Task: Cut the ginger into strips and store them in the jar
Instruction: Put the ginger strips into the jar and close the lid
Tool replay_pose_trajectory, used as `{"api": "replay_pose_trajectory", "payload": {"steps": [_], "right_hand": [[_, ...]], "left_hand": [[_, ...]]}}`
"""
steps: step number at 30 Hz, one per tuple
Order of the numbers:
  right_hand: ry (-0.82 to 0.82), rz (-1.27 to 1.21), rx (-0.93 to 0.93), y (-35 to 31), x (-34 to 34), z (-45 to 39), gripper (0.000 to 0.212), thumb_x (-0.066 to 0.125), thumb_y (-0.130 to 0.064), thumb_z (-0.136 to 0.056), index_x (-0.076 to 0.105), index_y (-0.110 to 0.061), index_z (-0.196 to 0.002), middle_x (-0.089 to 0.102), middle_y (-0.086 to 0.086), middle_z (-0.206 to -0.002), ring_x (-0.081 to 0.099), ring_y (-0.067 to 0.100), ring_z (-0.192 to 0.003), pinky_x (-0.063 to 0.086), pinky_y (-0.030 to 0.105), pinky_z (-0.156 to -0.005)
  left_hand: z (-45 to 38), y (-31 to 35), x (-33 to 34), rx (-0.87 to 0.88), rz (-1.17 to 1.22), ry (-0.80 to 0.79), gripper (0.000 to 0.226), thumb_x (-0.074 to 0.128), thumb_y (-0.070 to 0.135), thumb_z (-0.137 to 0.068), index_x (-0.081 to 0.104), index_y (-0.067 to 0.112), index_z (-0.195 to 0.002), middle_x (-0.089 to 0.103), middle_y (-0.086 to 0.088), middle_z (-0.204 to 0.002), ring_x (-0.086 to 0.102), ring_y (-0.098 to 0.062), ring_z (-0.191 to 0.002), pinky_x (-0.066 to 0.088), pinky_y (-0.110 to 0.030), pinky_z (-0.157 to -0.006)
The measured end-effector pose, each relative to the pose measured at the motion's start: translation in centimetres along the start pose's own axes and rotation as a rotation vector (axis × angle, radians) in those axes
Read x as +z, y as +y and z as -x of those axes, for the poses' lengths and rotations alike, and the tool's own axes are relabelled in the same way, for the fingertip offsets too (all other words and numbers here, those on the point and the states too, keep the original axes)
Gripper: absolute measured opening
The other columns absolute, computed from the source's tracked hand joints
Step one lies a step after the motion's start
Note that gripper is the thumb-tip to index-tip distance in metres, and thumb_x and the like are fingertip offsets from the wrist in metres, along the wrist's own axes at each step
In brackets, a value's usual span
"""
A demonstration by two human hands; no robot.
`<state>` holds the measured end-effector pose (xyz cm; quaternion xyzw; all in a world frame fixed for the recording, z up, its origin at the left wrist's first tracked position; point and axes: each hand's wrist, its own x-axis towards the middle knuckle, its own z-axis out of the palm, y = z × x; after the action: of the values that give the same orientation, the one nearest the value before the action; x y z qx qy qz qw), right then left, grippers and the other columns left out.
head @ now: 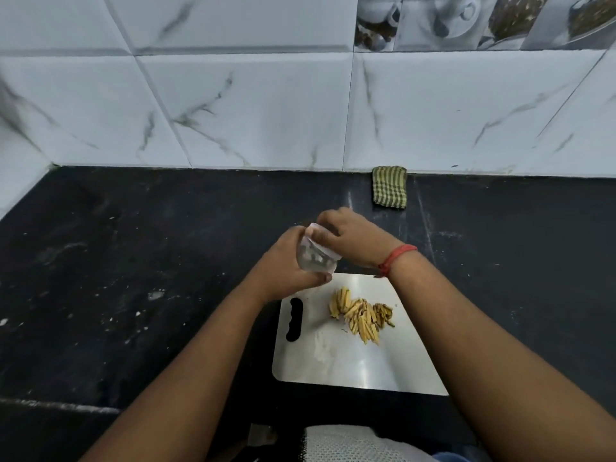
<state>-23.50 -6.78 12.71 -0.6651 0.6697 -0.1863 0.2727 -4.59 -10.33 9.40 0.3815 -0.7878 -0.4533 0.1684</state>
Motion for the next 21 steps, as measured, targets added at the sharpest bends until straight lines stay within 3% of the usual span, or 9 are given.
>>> {"api": "replay_pose_trajectory", "payload": {"steps": [2, 4, 6, 11, 15, 18, 21], "right_hand": [[-0.078, 0.044, 0.054, -0.5, -0.3, 0.0, 0.059, 0.039, -0.071, -0.086, 0.057, -0.023, -0.115, 0.061, -0.002, -0.103, 0.059, 0.014, -0.092, 0.051, 0.031, -0.078], [-0.099, 0.013, 0.042, -1.1, -0.7, 0.1, 0.045, 0.05, -0.059, -0.088, 0.057, -0.024, -0.115, 0.062, -0.004, -0.105, 0.059, 0.01, -0.089, 0.05, 0.026, -0.075], [-0.129, -0.06, 0.009, -1.4, -1.1, 0.5, 0.039, 0.06, -0.046, -0.086, 0.054, -0.031, -0.122, 0.055, -0.01, -0.114, 0.056, 0.007, -0.096, 0.049, 0.025, -0.081], [-0.247, -0.24, -0.095, -1.7, -2.4, 1.3, 0.054, 0.073, -0.016, -0.075, 0.052, -0.036, -0.12, 0.045, -0.018, -0.12, 0.052, 0.002, -0.106, 0.048, 0.023, -0.087], [-0.246, -0.264, -0.143, -1.7, -2.7, 1.1, 0.057, 0.071, -0.006, -0.068, 0.057, -0.033, -0.117, 0.046, -0.015, -0.118, 0.053, 0.006, -0.107, 0.051, 0.035, -0.092], [-0.248, -0.342, -0.174, -1.4, -2.8, 1.0, 0.057, 0.069, -0.005, -0.063, 0.06, -0.028, -0.115, 0.049, -0.011, -0.119, 0.053, 0.011, -0.112, 0.049, 0.043, -0.097], [-0.257, -0.475, -0.188, -1.3, -2.8, 0.8, 0.057, 0.064, 0.004, -0.061, 0.063, -0.019, -0.113, 0.05, -0.004, -0.121, 0.054, 0.017, -0.114, 0.049, 0.045, -0.098]], "left_hand": [[0.0, -0.3, -0.1, 0.018, -0.069, 0.0, 0.076, 0.086, 0.049, -0.066, 0.045, 0.04, -0.129, 0.056, 0.02, -0.121, 0.062, 0.001, -0.104, 0.057, -0.032, -0.087], [0.0, -0.7, -0.1, 0.017, -0.068, -0.012, 0.079, 0.087, 0.048, -0.066, 0.044, 0.039, -0.131, 0.057, 0.02, -0.121, 0.062, 0.001, -0.104, 0.058, -0.034, -0.088], [0.0, -1.1, -0.3, 0.013, -0.004, -0.056, 0.081, 0.088, 0.045, -0.066, 0.043, 0.037, -0.134, 0.058, 0.019, -0.123, 0.063, 0.0, -0.107, 0.057, -0.037, -0.093], [-0.5, -1.6, -0.8, -0.002, 0.15, -0.182, 0.09, 0.092, 0.042, -0.067, 0.041, 0.032, -0.142, 0.059, 0.007, -0.133, 0.061, -0.014, -0.121, 0.052, -0.049, -0.103], [-1.0, -1.8, -1.2, 0.01, 0.236, -0.234, 0.093, 0.093, 0.038, -0.068, 0.042, 0.027, -0.145, 0.059, 0.0, -0.136, 0.06, -0.022, -0.126, 0.048, -0.055, -0.106], [-1.4, -1.3, -1.4, 0.036, 0.334, -0.324, 0.084, 0.087, 0.022, -0.073, 0.044, 0.024, -0.145, 0.059, -0.006, -0.137, 0.058, -0.026, -0.127, 0.047, -0.049, -0.109], [-1.3, -1.0, -1.8, 0.0, 0.423, -0.391, 0.083, 0.081, 0.027, -0.072, 0.045, 0.023, -0.146, 0.06, -0.007, -0.137, 0.058, -0.027, -0.127, 0.047, -0.043, -0.107]]}}
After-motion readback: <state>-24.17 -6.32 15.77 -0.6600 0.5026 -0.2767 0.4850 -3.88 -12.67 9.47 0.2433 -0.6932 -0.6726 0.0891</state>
